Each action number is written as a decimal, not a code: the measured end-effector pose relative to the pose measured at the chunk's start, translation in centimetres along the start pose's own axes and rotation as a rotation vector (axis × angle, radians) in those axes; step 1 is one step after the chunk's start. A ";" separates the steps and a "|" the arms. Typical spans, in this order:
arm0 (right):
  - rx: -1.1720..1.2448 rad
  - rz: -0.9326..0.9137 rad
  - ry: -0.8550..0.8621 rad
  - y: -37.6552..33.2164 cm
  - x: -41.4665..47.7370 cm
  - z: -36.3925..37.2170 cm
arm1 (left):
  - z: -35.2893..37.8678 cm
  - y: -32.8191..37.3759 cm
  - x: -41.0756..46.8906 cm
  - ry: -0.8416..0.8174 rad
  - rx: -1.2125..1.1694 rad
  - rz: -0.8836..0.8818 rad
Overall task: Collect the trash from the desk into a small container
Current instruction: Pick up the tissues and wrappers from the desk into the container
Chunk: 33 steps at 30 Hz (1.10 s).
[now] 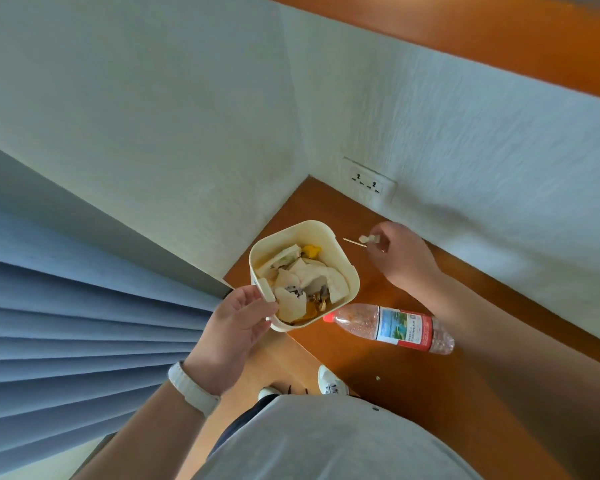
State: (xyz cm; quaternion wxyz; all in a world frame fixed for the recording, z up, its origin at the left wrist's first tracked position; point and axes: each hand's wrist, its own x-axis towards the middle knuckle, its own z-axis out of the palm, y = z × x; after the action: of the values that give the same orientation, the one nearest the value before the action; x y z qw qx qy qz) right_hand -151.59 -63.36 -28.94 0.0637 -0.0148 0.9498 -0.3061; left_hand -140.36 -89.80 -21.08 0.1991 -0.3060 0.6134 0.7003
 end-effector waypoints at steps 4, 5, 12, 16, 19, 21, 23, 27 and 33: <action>0.136 -0.322 0.139 -5.0 -1.9 -4.1 | 0.5 -0.1 0.0 -0.023 0.041 -0.002; 0.128 -0.395 0.116 -6.2 -2.3 -4.8 | 0.6 -0.1 -0.1 -0.030 0.048 -0.002; -0.186 -0.628 -0.178 -11.7 -2.4 -3.4 | 0.9 0.4 -0.7 -0.051 0.040 0.022; -0.276 -0.723 -0.225 -13.2 -2.5 -1.8 | 0.0 0.4 -1.1 -0.059 0.042 0.040; -0.209 -0.723 -0.225 -13.6 -2.4 -1.7 | -0.7 0.2 -1.3 -0.049 0.045 0.041; -0.150 -0.701 -0.186 -13.2 -2.2 -2.3 | -1.1 0.1 -1.3 -0.036 0.016 0.034; -0.099 -0.646 -0.098 -11.8 -1.9 -3.2 | -1.6 0.0 -1.2 -0.024 -0.005 0.029; -0.176 -0.346 -0.007 -6.6 -0.5 -3.5 | -2.3 -0.1 -1.1 0.004 -0.046 0.018; -0.356 0.078 -0.246 3.3 1.5 0.1 | -2.7 -0.3 -0.8 0.037 -0.032 0.004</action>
State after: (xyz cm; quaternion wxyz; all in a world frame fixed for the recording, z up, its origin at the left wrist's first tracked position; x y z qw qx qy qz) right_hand -153.07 -60.81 -31.13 0.1871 -0.0264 0.9738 -0.1267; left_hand -139.07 -92.34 -20.96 0.1812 -0.3211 0.6062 0.7047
